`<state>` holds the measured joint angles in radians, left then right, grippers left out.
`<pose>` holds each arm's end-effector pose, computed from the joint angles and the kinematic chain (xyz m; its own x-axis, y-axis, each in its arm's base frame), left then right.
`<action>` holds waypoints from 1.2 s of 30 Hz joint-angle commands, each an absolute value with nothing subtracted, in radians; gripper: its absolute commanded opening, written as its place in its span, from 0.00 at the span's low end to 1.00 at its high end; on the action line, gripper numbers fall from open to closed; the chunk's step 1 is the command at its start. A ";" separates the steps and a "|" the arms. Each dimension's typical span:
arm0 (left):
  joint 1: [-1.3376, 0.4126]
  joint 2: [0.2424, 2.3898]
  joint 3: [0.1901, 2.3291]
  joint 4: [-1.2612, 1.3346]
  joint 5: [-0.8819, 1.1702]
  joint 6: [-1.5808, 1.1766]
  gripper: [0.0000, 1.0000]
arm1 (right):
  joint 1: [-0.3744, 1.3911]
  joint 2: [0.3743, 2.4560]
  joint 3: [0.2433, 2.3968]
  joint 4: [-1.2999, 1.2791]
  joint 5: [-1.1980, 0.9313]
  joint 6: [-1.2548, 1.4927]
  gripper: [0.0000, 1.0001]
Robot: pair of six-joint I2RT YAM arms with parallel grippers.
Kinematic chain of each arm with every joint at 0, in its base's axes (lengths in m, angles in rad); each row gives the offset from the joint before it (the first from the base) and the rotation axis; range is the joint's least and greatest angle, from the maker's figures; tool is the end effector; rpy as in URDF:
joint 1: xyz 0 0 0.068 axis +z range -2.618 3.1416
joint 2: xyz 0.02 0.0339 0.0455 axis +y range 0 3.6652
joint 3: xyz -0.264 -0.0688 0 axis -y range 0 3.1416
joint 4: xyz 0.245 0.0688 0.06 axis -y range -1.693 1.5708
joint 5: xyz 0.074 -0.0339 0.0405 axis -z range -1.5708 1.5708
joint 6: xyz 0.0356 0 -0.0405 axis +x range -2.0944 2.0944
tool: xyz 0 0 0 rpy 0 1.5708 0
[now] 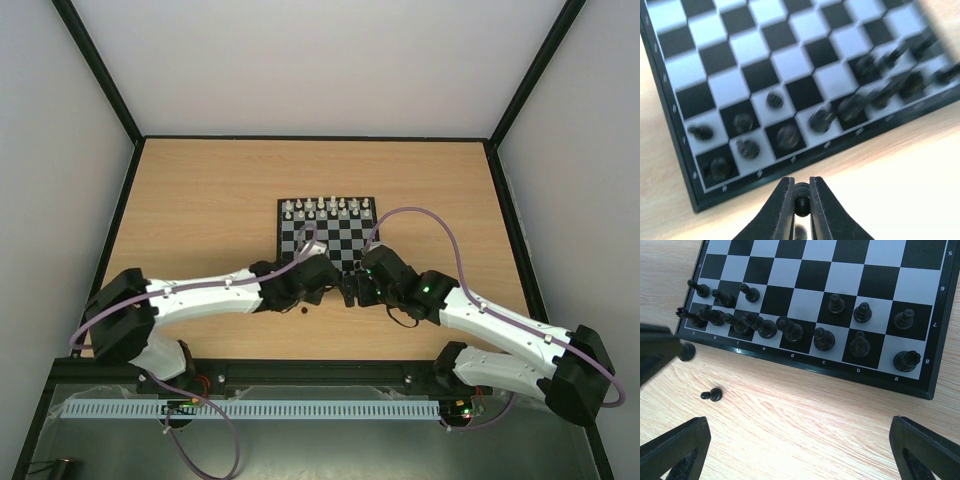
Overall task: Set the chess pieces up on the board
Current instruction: Pick up the chess piece at the center of the board, then place the chess piece on the chessboard.
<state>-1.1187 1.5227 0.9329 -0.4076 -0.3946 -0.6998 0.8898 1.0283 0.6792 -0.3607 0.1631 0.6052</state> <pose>0.1444 -0.2659 0.2010 -0.7569 0.1975 -0.6230 0.3292 0.9387 -0.1023 0.1412 0.1651 0.2411 -0.7295 -0.0085 -0.6840 -0.3333 0.8776 0.3445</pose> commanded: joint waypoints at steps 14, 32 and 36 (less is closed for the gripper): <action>-0.969 1.668 1.211 -0.379 -0.301 -0.441 0.09 | 0.893 0.982 0.679 -0.387 0.175 0.604 0.99; -0.956 1.777 1.106 -0.202 -0.298 -0.448 0.09 | 0.892 1.003 0.673 -0.373 0.168 0.593 0.99; -0.949 1.802 1.107 -0.188 -0.287 -0.452 0.09 | 0.893 1.004 0.673 -0.371 0.166 0.594 0.99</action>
<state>-0.9592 1.7775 1.1179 -0.2180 -0.2943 -0.4553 0.8898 0.9970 0.6792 -0.3607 0.1642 0.6052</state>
